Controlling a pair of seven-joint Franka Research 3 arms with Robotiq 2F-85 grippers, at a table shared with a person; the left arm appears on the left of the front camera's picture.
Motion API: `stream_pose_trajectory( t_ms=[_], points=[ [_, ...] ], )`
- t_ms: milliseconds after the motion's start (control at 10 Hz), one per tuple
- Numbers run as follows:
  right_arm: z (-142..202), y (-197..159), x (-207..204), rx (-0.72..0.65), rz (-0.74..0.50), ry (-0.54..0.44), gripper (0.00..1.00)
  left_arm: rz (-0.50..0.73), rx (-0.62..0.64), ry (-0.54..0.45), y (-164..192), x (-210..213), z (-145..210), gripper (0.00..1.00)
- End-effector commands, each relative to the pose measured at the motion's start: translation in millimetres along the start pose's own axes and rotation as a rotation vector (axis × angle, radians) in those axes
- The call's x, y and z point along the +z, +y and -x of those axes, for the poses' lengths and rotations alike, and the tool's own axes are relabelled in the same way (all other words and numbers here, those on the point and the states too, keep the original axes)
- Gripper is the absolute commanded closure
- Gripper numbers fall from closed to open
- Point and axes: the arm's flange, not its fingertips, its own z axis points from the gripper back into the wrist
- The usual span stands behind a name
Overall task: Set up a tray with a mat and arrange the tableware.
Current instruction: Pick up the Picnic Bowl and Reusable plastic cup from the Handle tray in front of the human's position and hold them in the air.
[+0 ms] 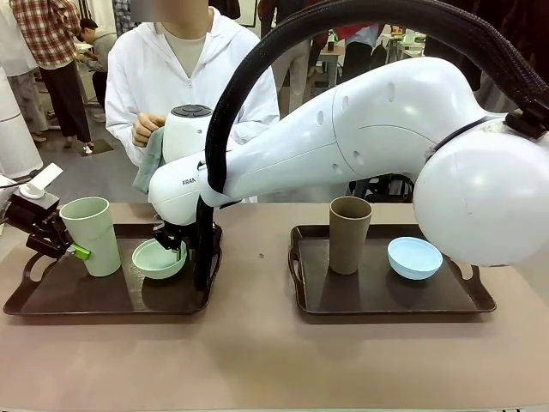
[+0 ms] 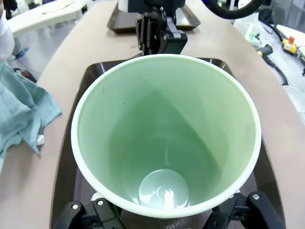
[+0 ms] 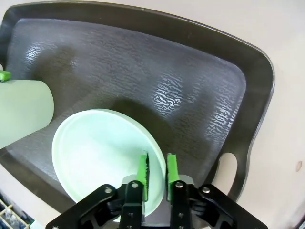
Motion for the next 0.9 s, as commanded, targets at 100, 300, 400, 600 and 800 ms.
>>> stream_pose_trajectory(
  t_ms=[100,300,400,600,800],
  points=[
    [-1,1,-1,-0.025,-0.012,-0.017,1.00,-0.021,-0.025,0.007,-2,-1,0,0.69],
    [4,-1,9,-0.035,0.006,0.004,1.00,0.012,0.032,0.031,-4,5,-7,0.75],
    [11,-2,28,-0.041,0.014,-0.006,1.00,0.010,0.043,0.030,-8,18,-24,0.75],
    [32,1,84,-0.045,0.052,-0.069,1.00,-0.025,0.014,0.046,-29,53,-75,0.75],
    [45,4,134,-0.068,0.074,-0.115,1.00,-0.055,-0.010,0.059,-44,85,-120,0.75]
  ],
)
